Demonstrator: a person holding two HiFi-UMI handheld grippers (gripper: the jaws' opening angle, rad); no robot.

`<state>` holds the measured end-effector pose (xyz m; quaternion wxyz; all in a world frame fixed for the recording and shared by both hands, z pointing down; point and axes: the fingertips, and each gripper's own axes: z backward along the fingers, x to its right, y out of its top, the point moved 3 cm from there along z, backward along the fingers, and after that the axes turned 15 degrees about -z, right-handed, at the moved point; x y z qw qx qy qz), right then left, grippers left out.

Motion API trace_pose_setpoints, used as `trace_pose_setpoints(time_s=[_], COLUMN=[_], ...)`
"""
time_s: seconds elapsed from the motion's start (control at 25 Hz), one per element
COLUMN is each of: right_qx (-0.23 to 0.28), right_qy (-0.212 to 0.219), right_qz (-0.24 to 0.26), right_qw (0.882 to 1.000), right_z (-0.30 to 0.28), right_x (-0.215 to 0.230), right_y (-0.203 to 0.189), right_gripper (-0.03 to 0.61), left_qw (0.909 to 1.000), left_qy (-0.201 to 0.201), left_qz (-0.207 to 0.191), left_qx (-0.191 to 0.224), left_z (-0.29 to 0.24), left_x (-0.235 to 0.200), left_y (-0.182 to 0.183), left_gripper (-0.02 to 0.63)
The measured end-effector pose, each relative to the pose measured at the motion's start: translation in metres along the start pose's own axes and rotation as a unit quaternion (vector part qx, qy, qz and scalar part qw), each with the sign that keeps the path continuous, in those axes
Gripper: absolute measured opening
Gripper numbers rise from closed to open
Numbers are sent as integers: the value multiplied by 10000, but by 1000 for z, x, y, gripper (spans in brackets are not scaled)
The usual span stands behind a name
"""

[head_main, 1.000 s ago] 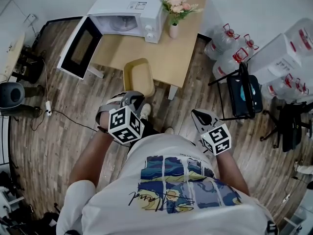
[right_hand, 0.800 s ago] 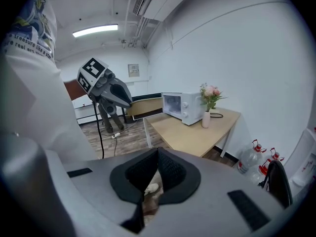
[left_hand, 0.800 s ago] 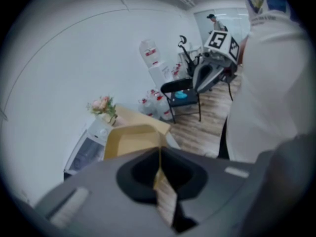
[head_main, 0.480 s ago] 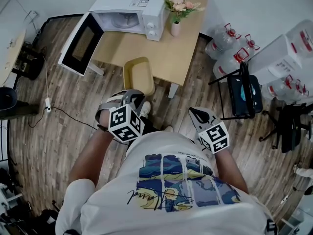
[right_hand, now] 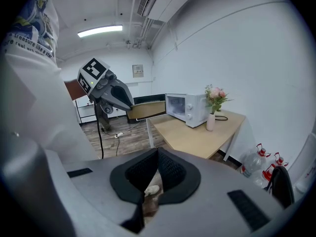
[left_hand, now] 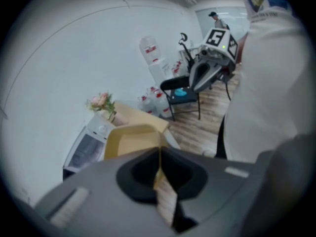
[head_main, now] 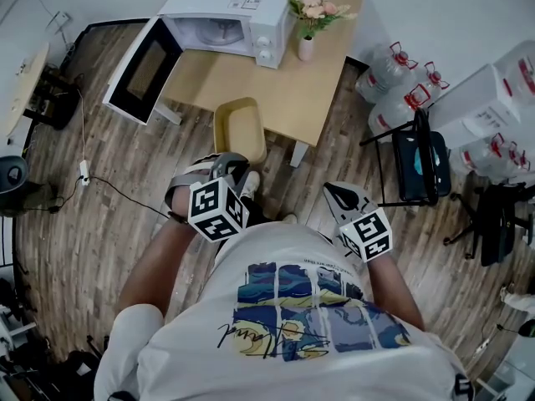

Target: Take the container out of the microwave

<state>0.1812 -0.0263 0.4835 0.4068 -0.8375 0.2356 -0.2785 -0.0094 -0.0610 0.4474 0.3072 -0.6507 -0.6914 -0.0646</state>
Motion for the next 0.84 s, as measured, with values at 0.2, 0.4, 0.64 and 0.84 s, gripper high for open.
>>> trace_pose_setpoints(time_s=[0.2,0.4,0.64,0.84], right_qx=[-47,-93,-127,-132], right_qy=[29,4,-7,-4], right_qz=[-6,-25,-41,-37], right_qw=[10000,10000,9999,9999], right_z=[0,1,3,1], right_x=[0,5,9,12], right_y=[-5,-9,-12,-12], right_gripper=[6,6,6,6], left_qw=[10000,10000,9999,9999], left_qy=[-26,-47,-104,-112], left_qz=[26,16,-51,-78], left_qx=[-23,-30,-27,-38], left_z=[-2,-7,-13,-18], left_x=[2,1,1,-3], left_y=[-1,1,7,8], left_gripper=[18,18,18,18])
